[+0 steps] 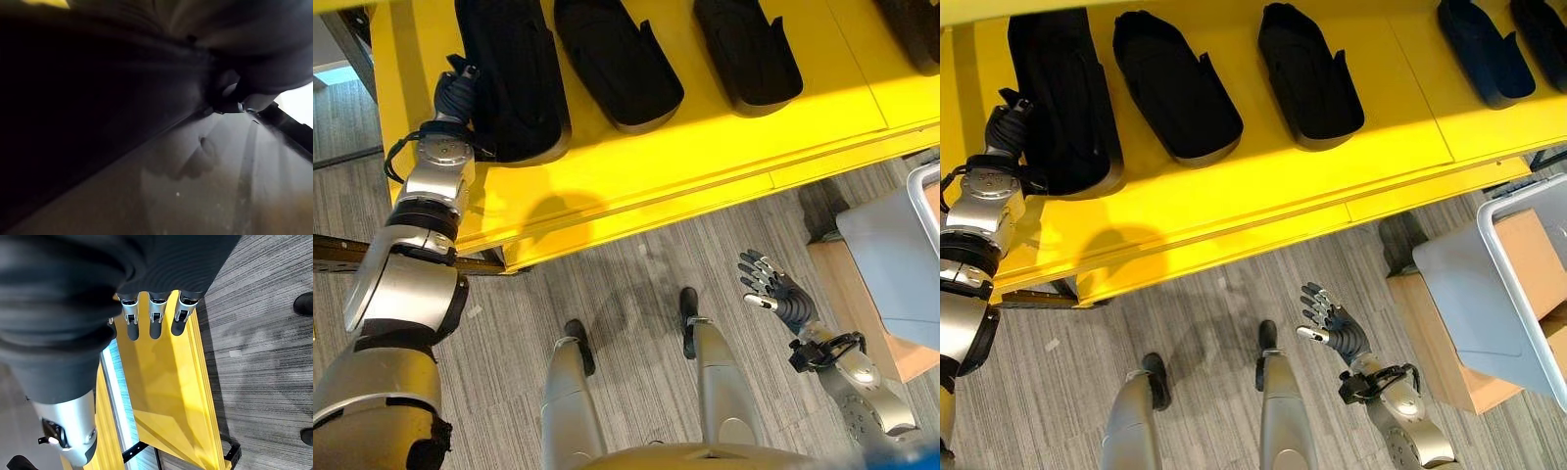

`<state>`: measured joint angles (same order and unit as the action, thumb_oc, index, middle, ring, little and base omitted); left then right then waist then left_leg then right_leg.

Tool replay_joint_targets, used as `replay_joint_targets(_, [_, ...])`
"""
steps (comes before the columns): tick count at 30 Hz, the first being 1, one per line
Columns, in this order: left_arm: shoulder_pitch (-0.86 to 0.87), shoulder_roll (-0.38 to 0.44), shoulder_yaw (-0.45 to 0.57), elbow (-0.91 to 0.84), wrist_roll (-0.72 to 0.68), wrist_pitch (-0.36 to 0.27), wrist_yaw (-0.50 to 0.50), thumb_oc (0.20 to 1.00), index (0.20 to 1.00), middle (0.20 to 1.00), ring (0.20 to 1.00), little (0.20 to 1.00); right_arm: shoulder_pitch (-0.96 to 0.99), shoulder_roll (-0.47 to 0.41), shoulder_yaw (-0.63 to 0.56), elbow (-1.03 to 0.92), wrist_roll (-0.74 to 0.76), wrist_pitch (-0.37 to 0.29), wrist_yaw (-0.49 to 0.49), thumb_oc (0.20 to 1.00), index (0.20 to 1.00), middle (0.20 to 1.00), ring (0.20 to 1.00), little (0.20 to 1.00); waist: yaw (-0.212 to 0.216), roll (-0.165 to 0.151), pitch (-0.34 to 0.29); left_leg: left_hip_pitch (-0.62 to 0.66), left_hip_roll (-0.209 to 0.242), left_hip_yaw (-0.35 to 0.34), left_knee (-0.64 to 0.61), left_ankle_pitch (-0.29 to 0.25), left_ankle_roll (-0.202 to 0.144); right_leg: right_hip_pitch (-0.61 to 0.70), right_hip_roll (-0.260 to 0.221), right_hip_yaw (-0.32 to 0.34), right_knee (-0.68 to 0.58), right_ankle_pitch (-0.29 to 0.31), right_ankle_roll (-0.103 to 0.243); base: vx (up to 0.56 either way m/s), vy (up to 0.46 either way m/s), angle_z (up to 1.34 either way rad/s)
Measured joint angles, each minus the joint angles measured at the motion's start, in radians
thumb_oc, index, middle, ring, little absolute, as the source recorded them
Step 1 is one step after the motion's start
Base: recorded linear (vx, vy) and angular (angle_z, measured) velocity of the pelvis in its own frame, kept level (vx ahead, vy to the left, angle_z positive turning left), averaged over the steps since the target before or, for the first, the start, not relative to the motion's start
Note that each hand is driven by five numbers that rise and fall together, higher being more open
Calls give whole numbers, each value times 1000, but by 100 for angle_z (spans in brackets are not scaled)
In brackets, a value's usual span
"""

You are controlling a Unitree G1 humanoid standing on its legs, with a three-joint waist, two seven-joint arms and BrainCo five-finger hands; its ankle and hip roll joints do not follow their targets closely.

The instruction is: Move parts from the plastic box to the shelf.

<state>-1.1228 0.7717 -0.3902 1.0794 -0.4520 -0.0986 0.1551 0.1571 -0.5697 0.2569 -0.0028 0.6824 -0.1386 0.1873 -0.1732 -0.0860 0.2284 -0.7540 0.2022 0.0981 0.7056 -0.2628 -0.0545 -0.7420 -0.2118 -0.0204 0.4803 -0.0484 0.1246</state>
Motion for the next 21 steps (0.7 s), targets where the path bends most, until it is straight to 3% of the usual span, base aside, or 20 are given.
replay_joint_targets(21, [37,101,60,77,51,38,-47,200,200,200,200,200,4,-1,-7,0,0,3,7,1000,1000,1000,1000,1000,10,4,3,2,1,-2,2,0,-1,-2,-1,-1,10,-6,-2,0,3,0])
